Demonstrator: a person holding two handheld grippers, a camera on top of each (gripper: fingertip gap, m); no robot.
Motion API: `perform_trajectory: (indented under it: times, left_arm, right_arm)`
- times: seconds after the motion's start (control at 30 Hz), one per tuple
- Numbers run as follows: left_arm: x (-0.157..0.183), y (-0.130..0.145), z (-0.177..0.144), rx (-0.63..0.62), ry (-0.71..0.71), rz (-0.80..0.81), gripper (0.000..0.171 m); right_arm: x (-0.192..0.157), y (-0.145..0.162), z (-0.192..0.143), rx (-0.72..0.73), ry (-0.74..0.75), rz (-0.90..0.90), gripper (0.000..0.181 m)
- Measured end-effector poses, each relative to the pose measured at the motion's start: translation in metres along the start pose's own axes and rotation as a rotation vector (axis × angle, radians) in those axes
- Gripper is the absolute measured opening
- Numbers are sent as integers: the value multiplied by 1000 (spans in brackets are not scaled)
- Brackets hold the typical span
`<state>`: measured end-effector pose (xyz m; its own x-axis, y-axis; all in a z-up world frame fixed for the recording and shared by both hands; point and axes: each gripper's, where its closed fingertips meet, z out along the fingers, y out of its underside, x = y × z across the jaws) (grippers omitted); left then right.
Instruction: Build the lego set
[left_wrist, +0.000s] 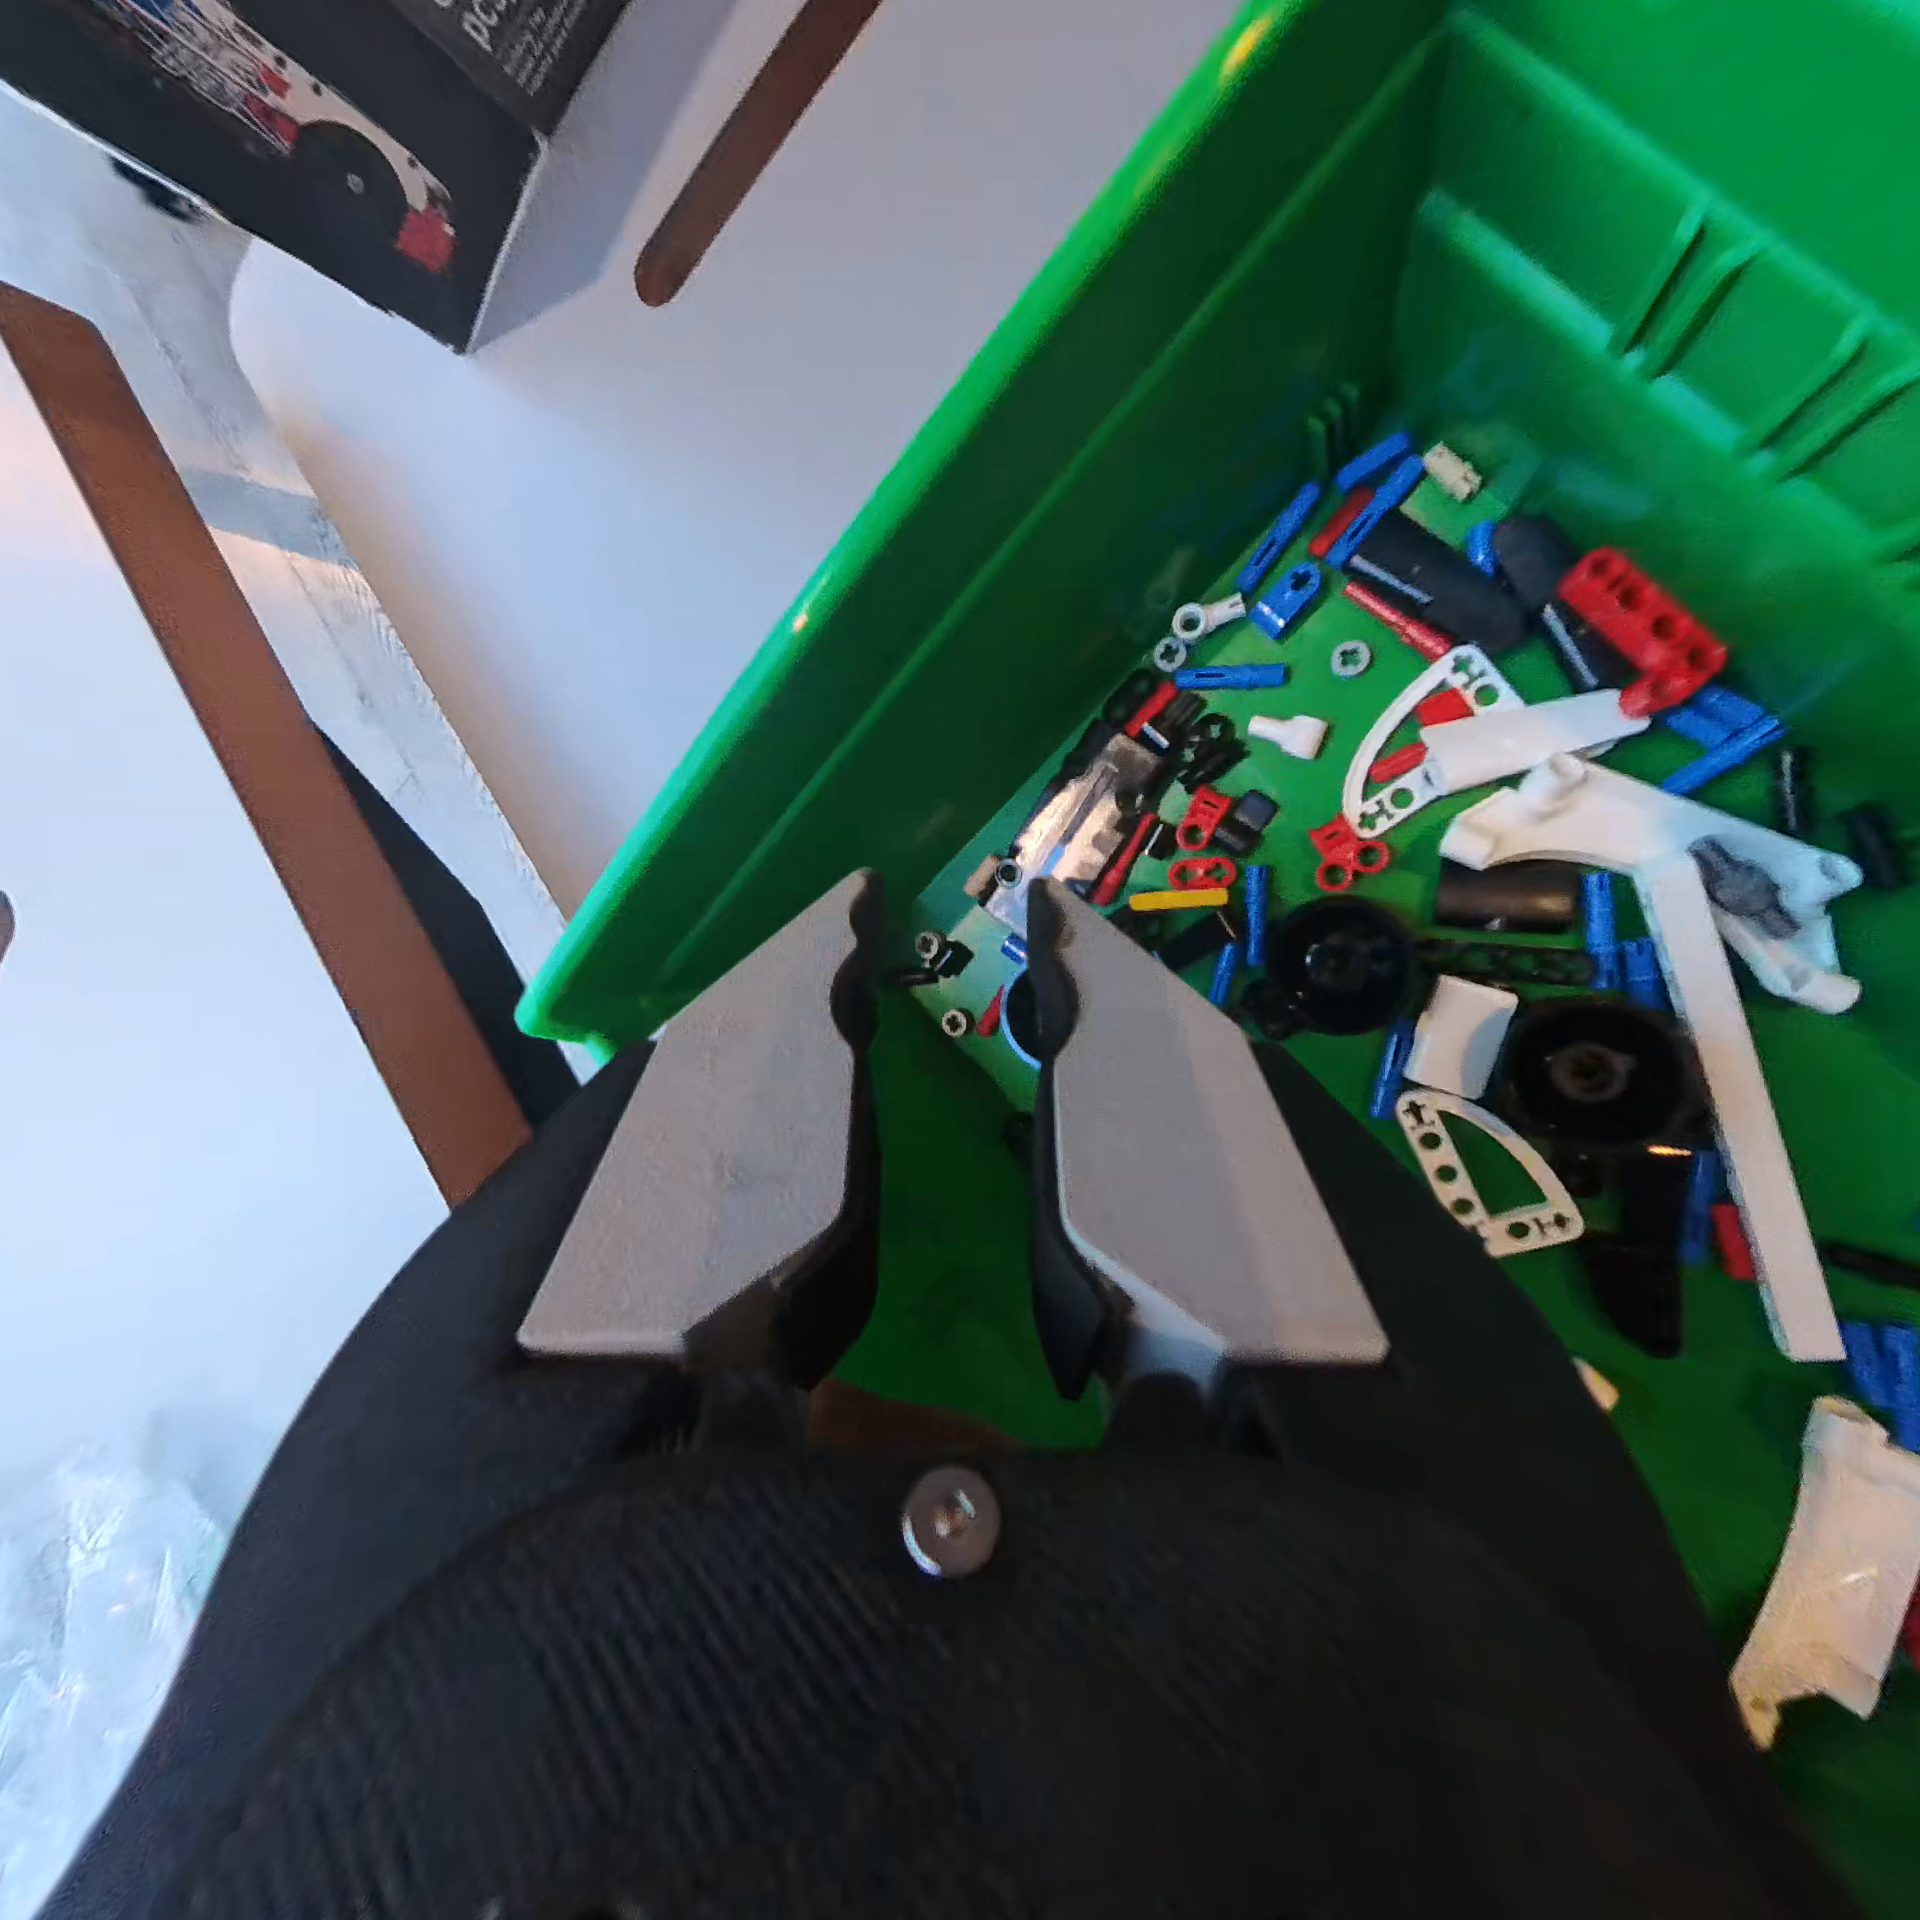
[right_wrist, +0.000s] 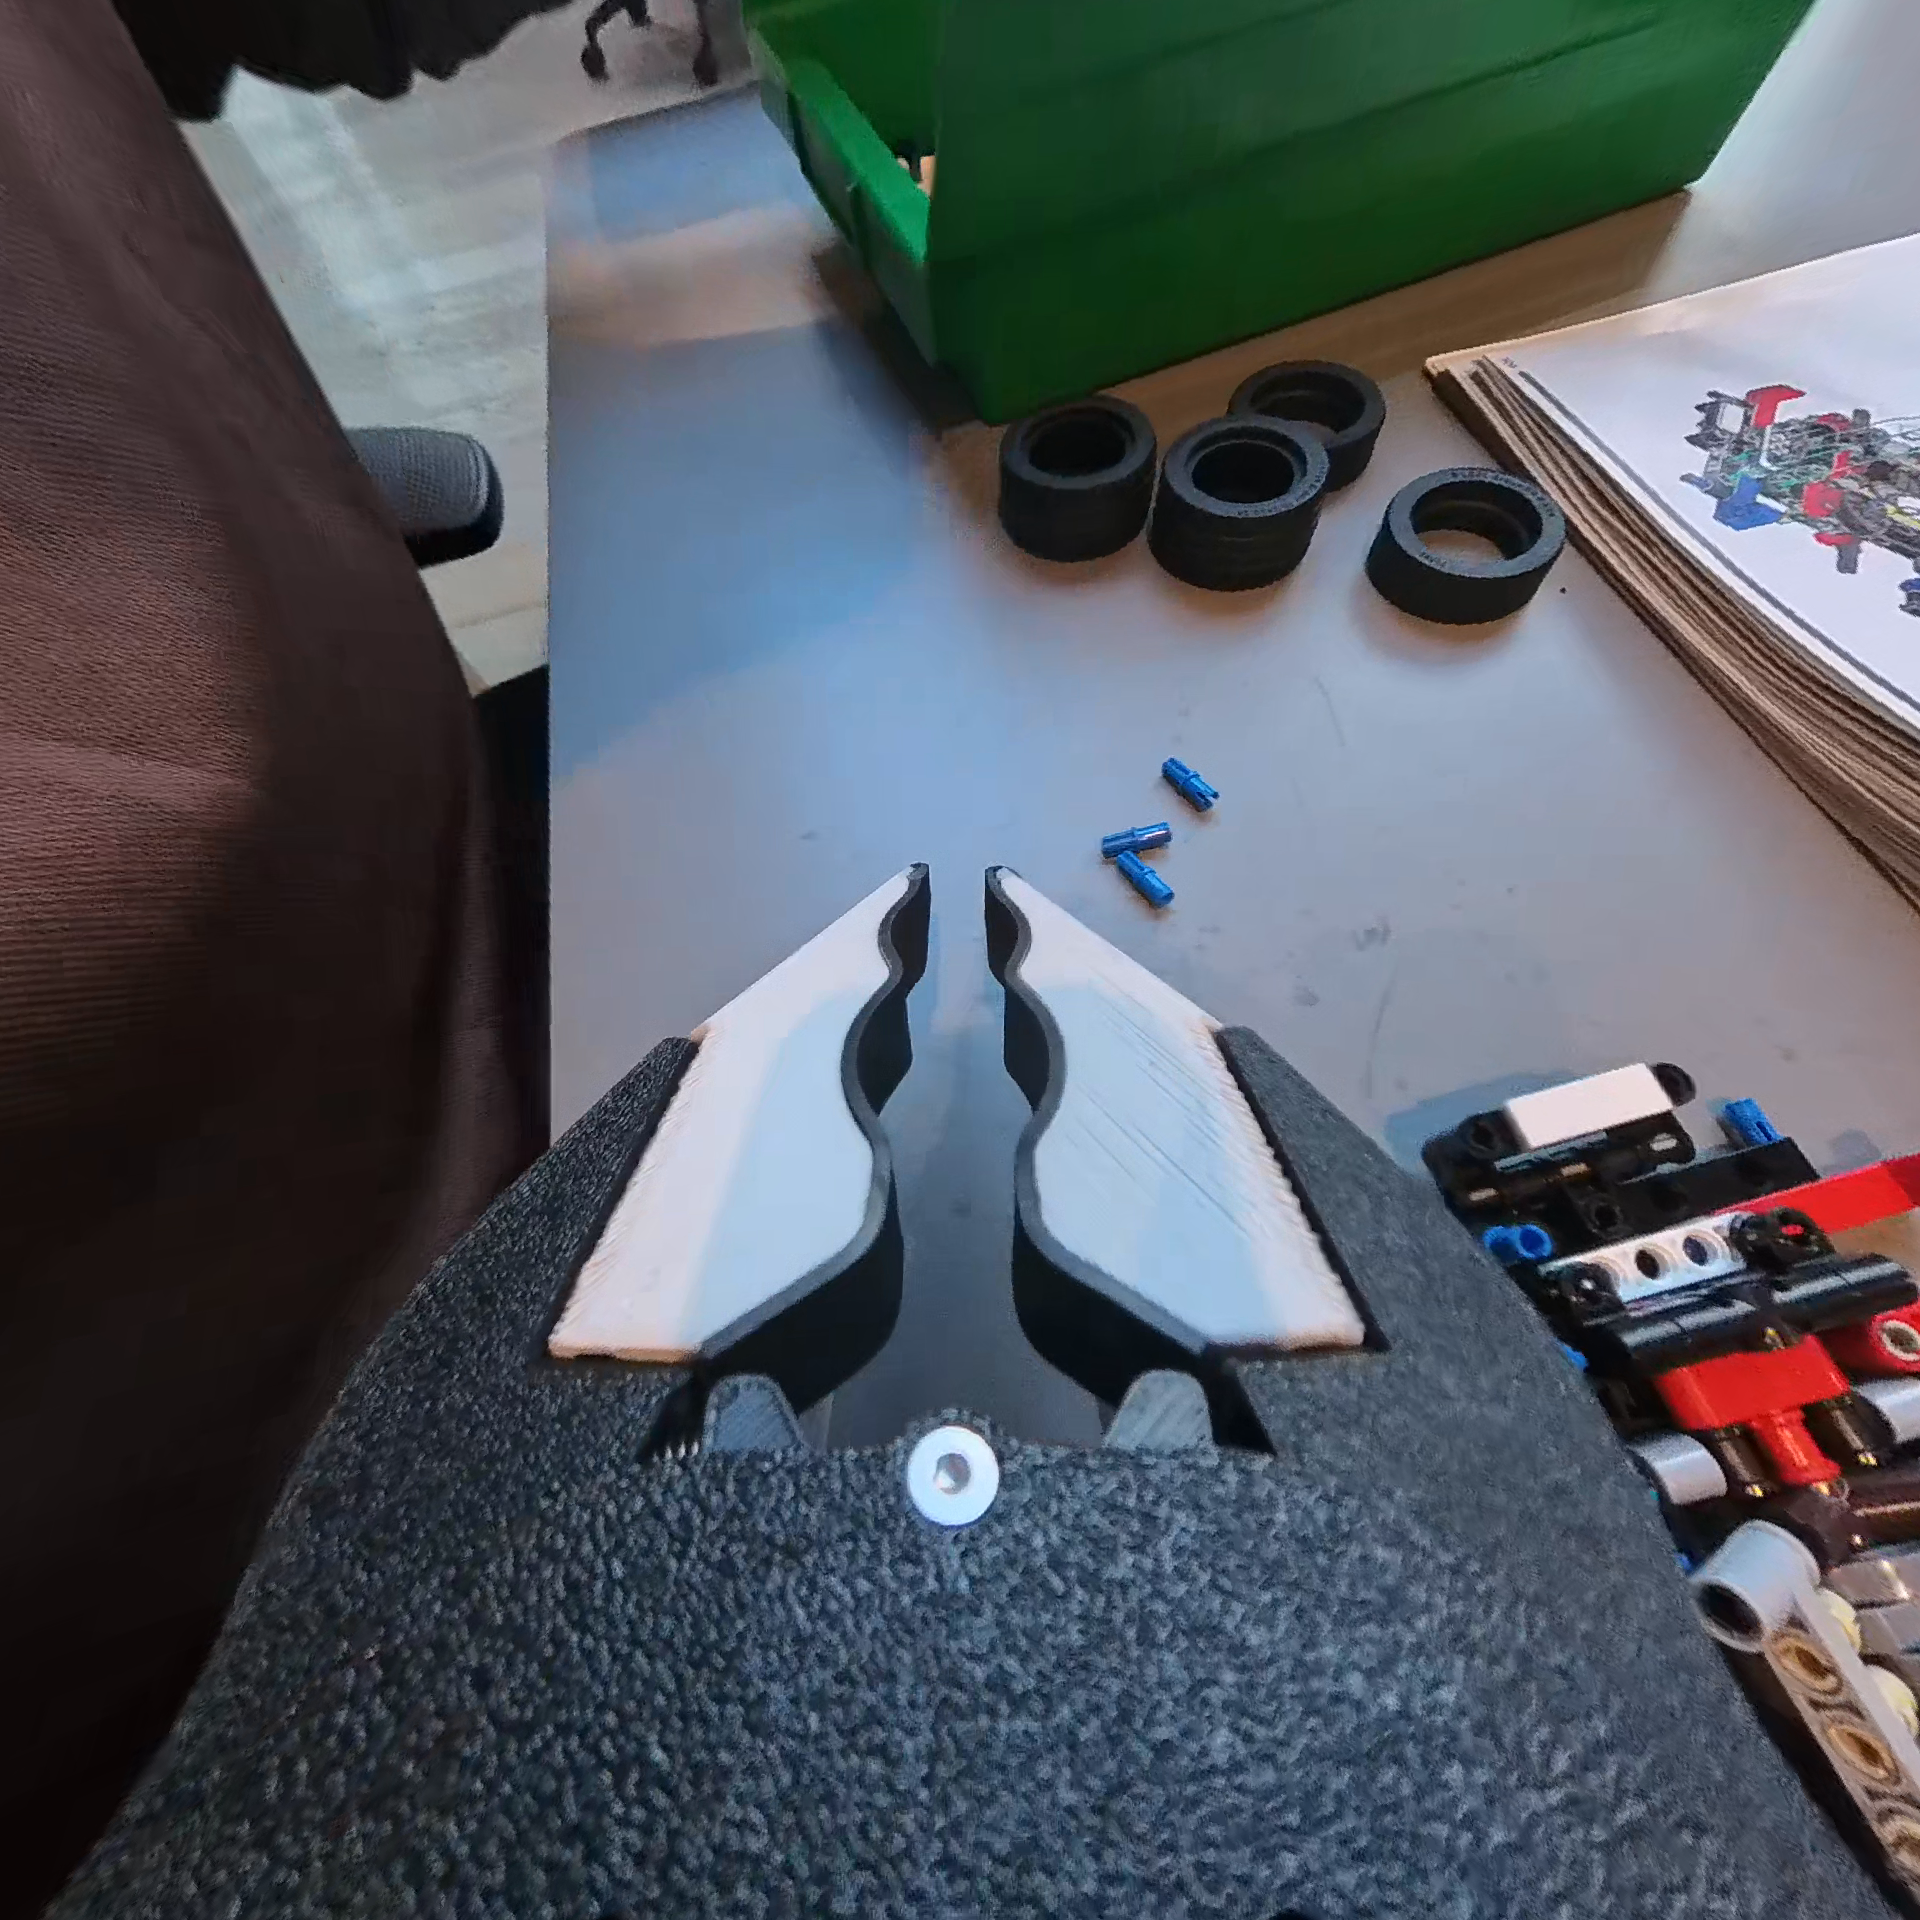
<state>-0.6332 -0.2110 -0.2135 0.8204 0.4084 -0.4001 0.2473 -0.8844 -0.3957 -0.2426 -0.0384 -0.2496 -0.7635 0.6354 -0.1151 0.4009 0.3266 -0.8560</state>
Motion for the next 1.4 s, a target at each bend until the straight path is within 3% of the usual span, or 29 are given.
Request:
perform_trajectory:
  times: [0.17,0.43,0.53,1.03,1.4]
  left_arm:
    - [16,10,-1,-42,58,-10,21]
    - [34,19,-40,1,54,-29,7]
    - [37,23,-41,-8,55,-51,2]
    - [90,2,-45,80,121,-45,20]
    - [83,-17,-33,103,97,-32,24]
  right_arm:
    - [-6,0,0,-1,-17,-39,10]
    - [-2,-2,-2,15,6,-28,11]
    - [0,-1,-1,6,10,-16,11]
    - [6,2,1,-20,80,-33,12]
    - [11,-14,-14,124,28,70,10]
